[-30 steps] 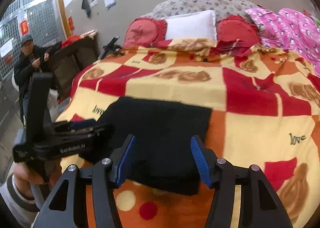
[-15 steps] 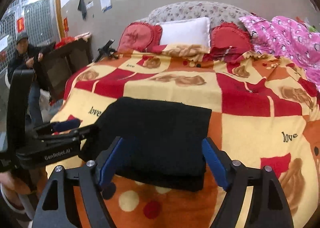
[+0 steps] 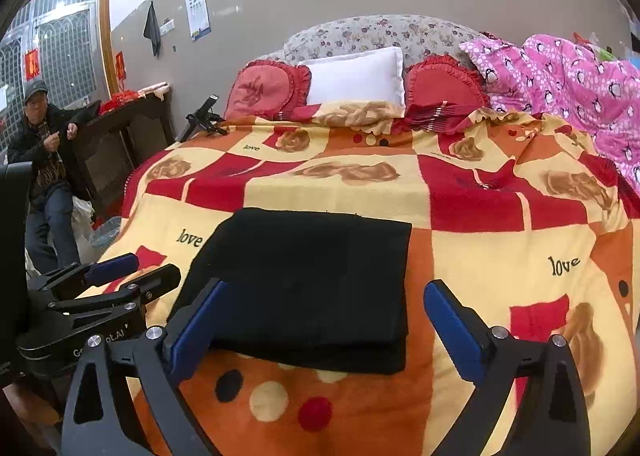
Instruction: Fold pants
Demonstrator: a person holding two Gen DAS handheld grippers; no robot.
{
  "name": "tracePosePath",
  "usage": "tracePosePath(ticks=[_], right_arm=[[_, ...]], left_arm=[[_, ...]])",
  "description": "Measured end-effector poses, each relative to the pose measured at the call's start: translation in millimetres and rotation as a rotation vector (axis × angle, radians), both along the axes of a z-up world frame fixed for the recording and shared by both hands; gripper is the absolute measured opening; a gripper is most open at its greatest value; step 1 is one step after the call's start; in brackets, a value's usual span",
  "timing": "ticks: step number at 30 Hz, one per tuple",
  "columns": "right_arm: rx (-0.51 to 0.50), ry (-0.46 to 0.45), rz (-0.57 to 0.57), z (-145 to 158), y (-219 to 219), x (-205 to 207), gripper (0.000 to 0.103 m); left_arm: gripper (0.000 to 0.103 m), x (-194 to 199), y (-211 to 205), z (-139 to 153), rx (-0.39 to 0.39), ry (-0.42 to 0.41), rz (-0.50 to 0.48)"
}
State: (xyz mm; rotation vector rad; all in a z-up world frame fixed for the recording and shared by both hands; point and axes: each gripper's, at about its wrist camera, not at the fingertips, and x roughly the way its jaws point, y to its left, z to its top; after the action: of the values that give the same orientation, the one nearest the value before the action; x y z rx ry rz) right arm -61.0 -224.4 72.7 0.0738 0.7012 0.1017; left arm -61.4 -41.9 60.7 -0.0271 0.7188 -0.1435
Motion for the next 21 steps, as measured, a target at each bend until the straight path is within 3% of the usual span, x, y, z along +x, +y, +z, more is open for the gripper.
tracePosePath(ticks=[21], right_arm=[[0.001, 0.008, -0.004, 4.8, -4.9, -20.3, 0.102]], left_arm=[[0.064, -20.5, 5.1, 7.3, 0.017, -0.024, -0.038]])
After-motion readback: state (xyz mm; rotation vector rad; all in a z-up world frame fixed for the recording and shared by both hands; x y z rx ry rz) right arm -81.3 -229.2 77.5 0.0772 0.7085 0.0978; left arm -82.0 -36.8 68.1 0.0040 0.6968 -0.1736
